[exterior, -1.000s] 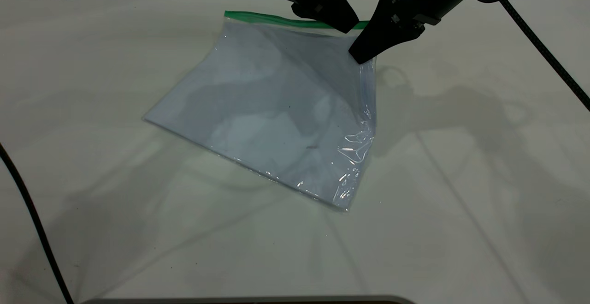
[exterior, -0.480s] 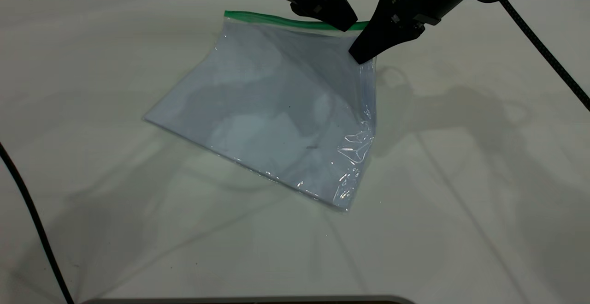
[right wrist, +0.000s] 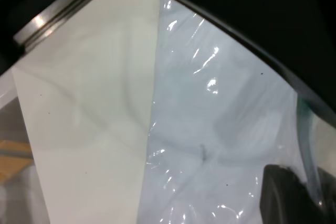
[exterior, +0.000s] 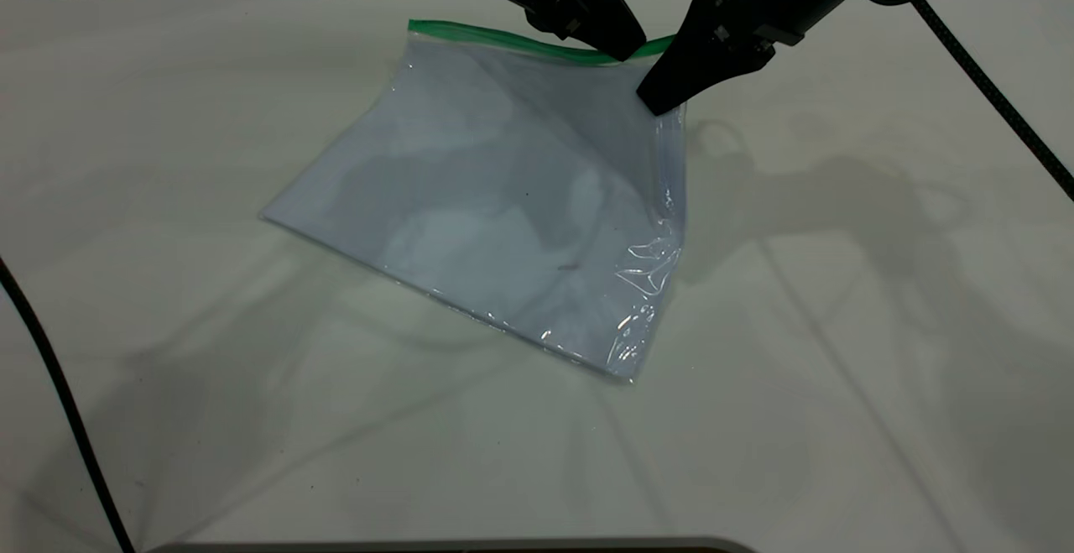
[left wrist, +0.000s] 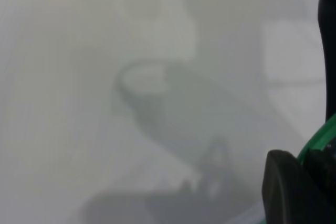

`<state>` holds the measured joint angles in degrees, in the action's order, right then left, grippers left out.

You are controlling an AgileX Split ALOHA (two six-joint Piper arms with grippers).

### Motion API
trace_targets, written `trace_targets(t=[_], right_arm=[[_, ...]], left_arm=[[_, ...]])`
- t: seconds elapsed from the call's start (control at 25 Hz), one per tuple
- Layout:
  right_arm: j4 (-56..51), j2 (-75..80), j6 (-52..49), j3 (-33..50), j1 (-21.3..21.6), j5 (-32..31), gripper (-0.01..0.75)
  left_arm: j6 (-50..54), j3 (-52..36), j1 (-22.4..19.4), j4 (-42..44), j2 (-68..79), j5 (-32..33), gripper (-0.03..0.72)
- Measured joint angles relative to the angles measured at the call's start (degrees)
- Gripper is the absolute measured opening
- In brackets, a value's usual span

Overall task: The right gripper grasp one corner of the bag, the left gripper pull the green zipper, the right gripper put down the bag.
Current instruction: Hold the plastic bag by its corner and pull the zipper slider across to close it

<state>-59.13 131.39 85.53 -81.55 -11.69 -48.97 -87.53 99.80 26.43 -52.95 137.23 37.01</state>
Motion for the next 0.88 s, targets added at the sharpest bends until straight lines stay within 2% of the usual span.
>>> trace_targets(t=[0.48,0.88], right_arm=[[-0.3,-1.0,0.2,-0.2,5.3,-2.8,0.033],[-0.3,-1.2,0.6,-0.2,6.1,-3.3,0.033]], left_arm=[[-2.4,0.2,0.4,-1.3,0.0,-4.2,0.066],[-2.5,0.2,-1.8,1.5,0.0,-4.6,0.066]])
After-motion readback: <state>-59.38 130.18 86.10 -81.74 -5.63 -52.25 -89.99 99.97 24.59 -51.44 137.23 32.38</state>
